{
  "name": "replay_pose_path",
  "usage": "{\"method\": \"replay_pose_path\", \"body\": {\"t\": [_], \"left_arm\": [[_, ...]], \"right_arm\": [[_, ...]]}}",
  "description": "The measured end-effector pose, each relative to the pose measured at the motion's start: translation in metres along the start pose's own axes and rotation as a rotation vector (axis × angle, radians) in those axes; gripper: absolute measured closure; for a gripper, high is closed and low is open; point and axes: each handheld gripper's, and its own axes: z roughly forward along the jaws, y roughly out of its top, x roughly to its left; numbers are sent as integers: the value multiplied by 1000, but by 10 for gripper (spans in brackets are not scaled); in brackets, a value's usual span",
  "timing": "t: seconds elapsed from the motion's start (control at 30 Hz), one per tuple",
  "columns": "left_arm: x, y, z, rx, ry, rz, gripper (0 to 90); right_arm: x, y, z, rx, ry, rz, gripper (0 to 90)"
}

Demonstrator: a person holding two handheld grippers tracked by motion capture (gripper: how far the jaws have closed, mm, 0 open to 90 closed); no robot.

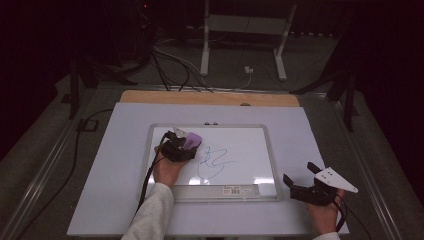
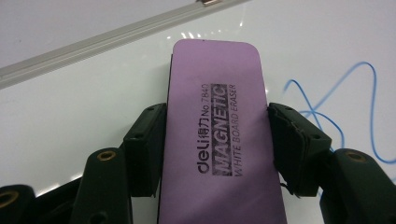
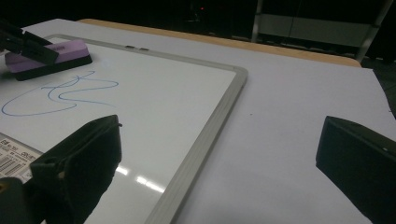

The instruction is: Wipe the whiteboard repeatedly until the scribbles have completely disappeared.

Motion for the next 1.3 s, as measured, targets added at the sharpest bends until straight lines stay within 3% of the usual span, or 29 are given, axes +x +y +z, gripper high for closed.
{"method": "replay_pose_path", "body": {"t": [0.23, 0.53, 0.7, 0.93, 1.0, 1.3], "left_arm": [[-11, 3, 4, 1, -22, 17, 418], [-40, 5, 5, 13, -84, 113, 418], [-36, 6, 5, 15, -66, 109, 418], [-21, 8, 7, 15, -30, 52, 418], [-22, 8, 6, 13, -25, 59, 418], [-35, 7, 6, 19, -75, 108, 418]], "right_arm": [[1, 0, 1, 2, 2, -5, 8], [1, 0, 1, 0, 0, -6, 8], [1, 0, 0, -1, -1, -6, 8], [0, 0, 0, -2, -1, -4, 8], [1, 0, 0, -1, -1, -5, 8], [1, 0, 1, 0, 0, -6, 8]]}}
